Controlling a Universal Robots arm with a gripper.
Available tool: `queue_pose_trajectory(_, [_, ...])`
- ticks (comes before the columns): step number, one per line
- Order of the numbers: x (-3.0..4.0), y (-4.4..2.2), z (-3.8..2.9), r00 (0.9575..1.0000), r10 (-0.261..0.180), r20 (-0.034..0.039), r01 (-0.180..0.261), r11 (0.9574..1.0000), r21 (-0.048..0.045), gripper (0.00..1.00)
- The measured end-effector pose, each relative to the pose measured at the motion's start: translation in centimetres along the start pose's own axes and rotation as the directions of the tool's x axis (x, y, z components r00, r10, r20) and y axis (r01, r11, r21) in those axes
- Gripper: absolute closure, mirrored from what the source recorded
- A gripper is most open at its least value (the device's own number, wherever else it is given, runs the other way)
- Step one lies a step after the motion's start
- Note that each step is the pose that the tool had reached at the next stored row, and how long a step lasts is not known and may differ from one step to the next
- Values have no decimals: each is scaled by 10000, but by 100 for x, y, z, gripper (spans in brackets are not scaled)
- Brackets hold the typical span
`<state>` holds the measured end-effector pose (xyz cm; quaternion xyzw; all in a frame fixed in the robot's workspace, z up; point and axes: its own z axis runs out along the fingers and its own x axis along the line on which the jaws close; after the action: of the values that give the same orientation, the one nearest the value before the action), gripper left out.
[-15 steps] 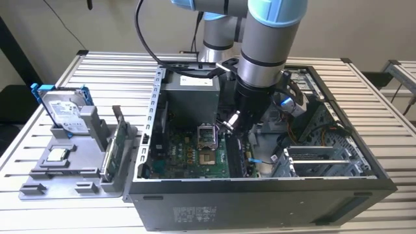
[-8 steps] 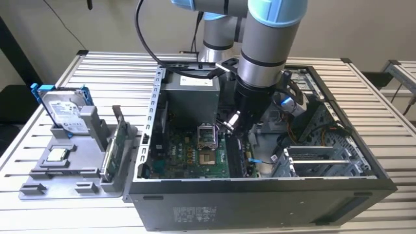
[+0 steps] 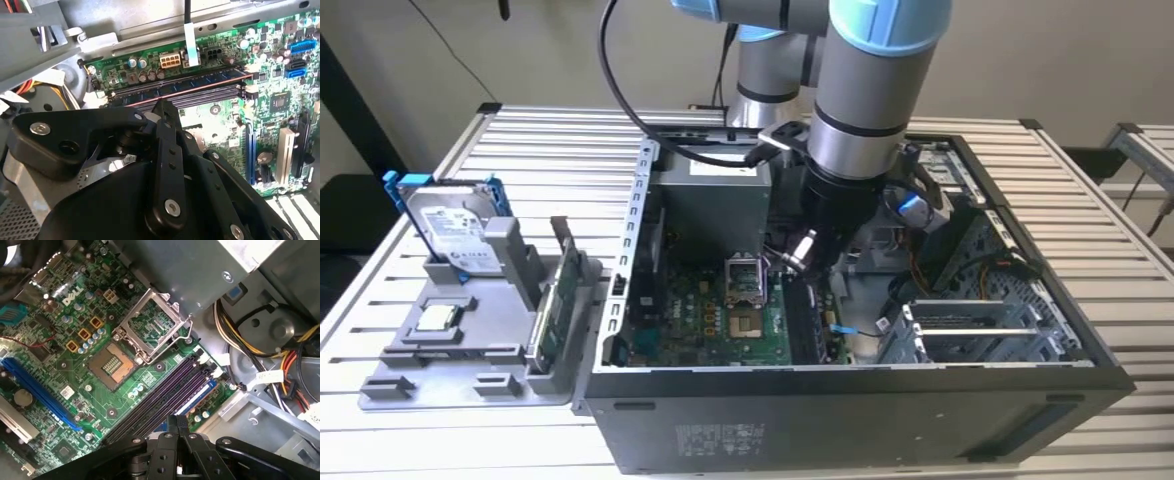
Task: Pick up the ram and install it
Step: 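Press down the ram until it locks into place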
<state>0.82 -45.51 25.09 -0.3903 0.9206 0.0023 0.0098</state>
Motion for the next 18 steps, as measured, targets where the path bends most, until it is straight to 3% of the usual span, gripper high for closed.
queue_pose_trajectory(5, [0,0,0,9978,-661,6,661,9978,-15,89])
queue_pose_trajectory(9, [0,0,0,9926,-1216,11,1216,9926,-25,89])
queue_pose_trajectory(18, [0,0,0,9921,-1256,11,1256,9921,-27,89])
